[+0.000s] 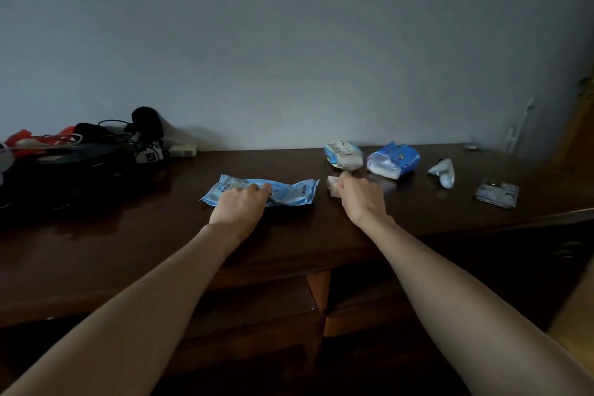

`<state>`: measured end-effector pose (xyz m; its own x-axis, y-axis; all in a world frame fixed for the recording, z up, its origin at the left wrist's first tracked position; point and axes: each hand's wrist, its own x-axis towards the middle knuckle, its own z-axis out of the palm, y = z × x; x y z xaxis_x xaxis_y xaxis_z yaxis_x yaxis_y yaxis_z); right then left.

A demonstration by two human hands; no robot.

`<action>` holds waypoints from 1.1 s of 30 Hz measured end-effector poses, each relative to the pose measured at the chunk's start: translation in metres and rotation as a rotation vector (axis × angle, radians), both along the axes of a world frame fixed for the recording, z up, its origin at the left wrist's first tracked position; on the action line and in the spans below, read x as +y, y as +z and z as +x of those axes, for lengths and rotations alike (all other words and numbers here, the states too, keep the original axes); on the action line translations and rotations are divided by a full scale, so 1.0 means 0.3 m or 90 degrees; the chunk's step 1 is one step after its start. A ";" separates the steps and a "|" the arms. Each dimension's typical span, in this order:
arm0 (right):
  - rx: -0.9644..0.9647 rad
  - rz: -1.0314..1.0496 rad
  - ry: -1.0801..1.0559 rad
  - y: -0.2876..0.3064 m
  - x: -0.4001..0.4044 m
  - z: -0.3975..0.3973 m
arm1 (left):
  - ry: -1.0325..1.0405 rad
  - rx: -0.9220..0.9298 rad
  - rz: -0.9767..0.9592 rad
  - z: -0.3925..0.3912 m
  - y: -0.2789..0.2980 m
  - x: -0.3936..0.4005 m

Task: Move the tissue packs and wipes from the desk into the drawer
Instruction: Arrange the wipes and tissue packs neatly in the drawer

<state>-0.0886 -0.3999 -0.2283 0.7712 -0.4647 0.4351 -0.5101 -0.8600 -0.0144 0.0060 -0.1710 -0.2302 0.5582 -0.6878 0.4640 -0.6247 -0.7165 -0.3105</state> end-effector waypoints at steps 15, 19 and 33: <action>-0.367 0.479 0.308 -0.258 0.657 -0.537 | -0.264 -0.094 -0.419 -0.656 -0.348 0.511; -0.321 0.666 0.296 -0.495 0.731 -0.605 | -0.169 0.126 -0.525 -0.738 -0.531 0.613; -0.075 1.338 -0.206 -1.147 0.822 -0.533 | 0.309 0.607 -0.666 -0.631 -1.021 0.837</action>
